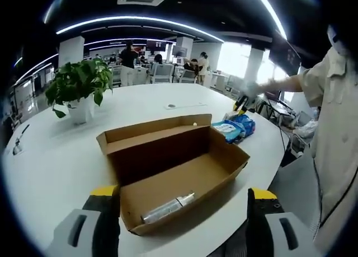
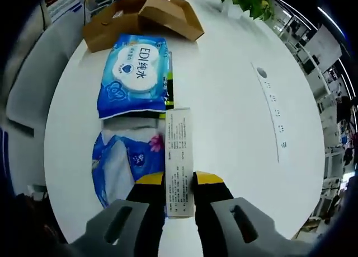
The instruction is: Operate the shoe box by opening the lid, removing the specified soft item, and placing it in the target area until the item is outside and the box remains undamaged.
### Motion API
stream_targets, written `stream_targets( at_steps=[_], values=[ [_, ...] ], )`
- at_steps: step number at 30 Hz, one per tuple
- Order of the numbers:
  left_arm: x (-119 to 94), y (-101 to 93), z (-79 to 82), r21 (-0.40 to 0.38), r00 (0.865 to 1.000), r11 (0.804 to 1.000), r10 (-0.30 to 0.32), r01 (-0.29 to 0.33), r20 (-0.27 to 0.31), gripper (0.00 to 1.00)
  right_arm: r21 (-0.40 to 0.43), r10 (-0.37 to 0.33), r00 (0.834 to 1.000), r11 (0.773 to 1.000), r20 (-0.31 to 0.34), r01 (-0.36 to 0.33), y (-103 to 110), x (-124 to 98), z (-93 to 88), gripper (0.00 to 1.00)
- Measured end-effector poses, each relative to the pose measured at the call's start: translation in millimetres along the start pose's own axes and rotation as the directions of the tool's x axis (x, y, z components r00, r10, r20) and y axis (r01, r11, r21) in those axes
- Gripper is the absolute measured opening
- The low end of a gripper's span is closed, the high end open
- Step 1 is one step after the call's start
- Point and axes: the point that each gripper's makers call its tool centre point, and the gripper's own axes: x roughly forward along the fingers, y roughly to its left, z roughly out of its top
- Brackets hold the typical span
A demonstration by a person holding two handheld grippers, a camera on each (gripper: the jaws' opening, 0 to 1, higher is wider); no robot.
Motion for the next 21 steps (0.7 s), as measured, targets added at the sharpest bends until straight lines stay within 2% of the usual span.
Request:
stream_targets(
  at_steps=[5, 21],
  values=[
    [3.3, -0.6, 3.9, 0.007, 1.0, 1.0, -0.01, 0.01, 0.0, 0.96, -0.041, -0.009, 0.999, 0.999, -0.037, 0.007, -0.1, 2.1, -4.7, 0.16],
    [5.9, -2.8, 3.7, 0.023, 1.0, 0.999, -0.025, 0.025, -0.01, 0.96, -0.093, -0.028, 0.997, 0.995, -0.066, 0.021, -3.8, 2.5, -8.9, 0.17]
  ],
)
